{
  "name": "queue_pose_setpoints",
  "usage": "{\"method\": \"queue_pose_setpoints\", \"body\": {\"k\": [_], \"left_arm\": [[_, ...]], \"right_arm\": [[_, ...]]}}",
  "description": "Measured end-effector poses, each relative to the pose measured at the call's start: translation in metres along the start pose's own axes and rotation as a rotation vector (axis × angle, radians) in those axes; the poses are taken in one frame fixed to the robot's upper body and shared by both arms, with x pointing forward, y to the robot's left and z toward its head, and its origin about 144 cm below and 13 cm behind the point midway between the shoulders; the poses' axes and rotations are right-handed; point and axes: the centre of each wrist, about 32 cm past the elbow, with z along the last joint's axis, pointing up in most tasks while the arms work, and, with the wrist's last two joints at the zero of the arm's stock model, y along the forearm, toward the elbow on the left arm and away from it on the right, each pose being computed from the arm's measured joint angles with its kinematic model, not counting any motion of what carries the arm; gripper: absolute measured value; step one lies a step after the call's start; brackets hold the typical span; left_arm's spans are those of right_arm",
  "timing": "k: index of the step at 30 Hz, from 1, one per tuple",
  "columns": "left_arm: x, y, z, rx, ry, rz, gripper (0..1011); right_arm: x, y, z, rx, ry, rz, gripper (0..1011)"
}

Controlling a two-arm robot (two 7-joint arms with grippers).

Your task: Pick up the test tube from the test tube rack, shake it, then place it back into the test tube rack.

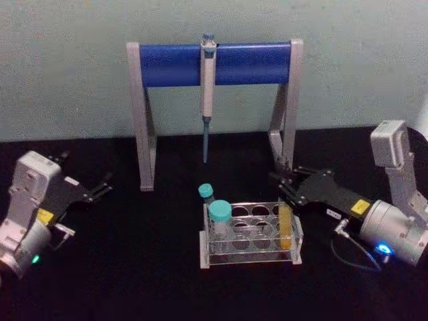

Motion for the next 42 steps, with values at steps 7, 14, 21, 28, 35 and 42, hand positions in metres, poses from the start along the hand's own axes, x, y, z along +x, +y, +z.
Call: {"method": "queue_pose_setpoints", "body": {"k": [7,14,21,28,35,42], "left_arm": [[0.000,0.000,0.000,0.000,0.000,0.000,1001],[0.000,0.000,0.000,0.000,0.000,0.000,1001],[0.000,0.000,0.000,0.000,0.000,0.000,1001],[0.000,0.000,0.000,0.000,0.000,0.000,1001],[0.000,0.000,0.000,0.000,0.000,0.000,1001],[0.000,0.000,0.000,0.000,0.000,0.000,1001]], "right_arm": [[0.001,-0.003,0.004,0.063,0.013,-0.006,233],[0.002,-0.005,0.013,0.113,0.006,-0.011,233],[0.003,-0.004,0.025,0.183,-0.013,-0.020,233],[0.004,0.001,0.034,0.264,-0.039,-0.030,233],[0.004,0.007,0.038,0.279,-0.051,-0.050,233],[0.003,0.012,0.037,0.280,-0.054,-0.050,233]]}}
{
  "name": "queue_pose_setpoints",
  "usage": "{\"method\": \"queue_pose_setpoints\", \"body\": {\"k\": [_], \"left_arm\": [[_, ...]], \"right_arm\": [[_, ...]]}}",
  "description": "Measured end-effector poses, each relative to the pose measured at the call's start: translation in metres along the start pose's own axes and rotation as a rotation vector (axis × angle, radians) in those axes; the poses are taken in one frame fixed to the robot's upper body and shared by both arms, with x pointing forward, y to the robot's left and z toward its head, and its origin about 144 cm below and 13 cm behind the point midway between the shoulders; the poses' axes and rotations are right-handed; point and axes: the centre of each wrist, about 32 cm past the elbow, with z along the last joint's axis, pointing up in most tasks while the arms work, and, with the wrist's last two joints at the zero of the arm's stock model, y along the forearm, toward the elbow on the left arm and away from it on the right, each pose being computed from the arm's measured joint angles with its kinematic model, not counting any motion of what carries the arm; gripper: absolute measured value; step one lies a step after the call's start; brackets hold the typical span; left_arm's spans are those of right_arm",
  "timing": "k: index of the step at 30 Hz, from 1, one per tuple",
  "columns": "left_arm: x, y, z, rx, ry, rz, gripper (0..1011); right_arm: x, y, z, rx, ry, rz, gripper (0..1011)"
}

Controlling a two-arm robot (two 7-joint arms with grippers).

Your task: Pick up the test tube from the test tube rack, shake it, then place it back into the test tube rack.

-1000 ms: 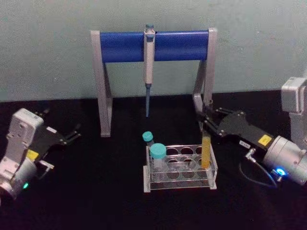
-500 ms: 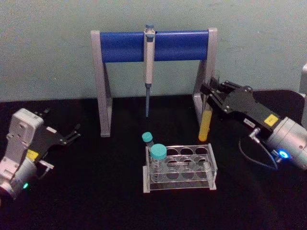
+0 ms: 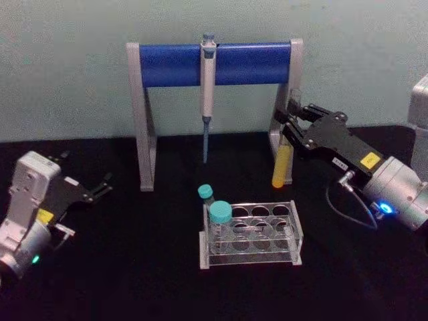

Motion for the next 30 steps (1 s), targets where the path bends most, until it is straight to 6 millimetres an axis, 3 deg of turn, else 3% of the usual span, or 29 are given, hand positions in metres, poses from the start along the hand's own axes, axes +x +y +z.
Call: {"method": "queue_pose_setpoints", "body": {"k": [30], "left_arm": [[0.000,0.000,0.000,0.000,0.000,0.000,1001]], "right_arm": [[-0.002,0.013,-0.005,-0.007,0.009,0.057,233]]}}
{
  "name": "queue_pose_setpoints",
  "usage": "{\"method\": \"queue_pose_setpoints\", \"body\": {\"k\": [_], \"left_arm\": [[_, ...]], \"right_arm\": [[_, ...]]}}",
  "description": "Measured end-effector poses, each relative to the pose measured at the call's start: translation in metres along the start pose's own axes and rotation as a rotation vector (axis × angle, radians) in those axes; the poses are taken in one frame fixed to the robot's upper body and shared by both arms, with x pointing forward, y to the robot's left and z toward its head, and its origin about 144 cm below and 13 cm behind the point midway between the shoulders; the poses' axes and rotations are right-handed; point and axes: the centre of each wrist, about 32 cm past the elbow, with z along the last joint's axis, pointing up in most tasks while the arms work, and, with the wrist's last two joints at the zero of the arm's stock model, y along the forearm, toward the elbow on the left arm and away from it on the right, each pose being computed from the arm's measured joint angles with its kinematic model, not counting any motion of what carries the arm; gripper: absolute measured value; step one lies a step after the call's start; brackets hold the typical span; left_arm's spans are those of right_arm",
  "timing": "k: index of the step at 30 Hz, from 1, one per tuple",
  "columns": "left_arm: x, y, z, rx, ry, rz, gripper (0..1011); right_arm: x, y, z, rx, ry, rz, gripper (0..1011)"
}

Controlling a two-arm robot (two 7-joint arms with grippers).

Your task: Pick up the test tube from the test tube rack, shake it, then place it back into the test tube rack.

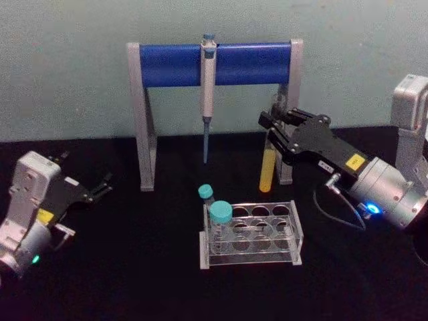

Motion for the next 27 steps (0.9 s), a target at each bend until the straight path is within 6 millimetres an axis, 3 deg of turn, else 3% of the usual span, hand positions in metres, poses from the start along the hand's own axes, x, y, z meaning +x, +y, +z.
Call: {"method": "queue_pose_setpoints", "body": {"k": [12,27], "left_arm": [[0.000,0.000,0.000,0.000,0.000,0.000,1001],[0.000,0.000,0.000,0.000,0.000,0.000,1002]], "right_arm": [[0.006,-0.019,0.009,-0.049,-0.035,-0.009,233],[0.008,0.007,0.001,-0.003,-0.003,0.018,233]]}}
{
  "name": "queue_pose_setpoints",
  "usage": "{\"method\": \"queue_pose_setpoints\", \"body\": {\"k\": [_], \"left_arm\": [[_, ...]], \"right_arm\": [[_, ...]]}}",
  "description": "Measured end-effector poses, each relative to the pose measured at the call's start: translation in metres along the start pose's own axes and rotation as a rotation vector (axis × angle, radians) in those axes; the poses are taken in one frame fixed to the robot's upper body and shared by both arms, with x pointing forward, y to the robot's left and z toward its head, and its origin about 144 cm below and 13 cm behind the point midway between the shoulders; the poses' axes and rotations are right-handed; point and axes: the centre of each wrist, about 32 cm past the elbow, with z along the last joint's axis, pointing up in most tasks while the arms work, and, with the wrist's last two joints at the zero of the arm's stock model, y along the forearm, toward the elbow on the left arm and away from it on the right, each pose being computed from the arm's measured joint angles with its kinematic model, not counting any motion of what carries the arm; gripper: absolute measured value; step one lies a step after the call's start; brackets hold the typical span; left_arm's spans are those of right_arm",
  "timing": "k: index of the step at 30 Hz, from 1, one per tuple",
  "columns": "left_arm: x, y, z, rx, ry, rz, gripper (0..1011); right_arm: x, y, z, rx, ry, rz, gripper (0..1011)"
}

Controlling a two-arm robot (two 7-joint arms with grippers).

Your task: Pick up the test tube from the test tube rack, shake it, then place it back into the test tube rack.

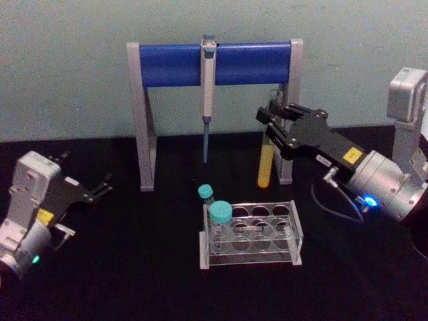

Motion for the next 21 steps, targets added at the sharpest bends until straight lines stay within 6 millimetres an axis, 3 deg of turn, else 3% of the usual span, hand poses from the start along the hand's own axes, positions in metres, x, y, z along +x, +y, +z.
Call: {"method": "queue_pose_setpoints", "body": {"k": [10,21], "left_arm": [[0.000,0.000,0.000,0.000,0.000,0.000,1001],[0.000,0.000,0.000,0.000,0.000,0.000,1001]], "right_arm": [[-0.006,-0.004,0.000,-0.011,0.020,0.063,233],[-0.002,-0.031,0.007,-0.068,-0.021,0.043,233]]}}
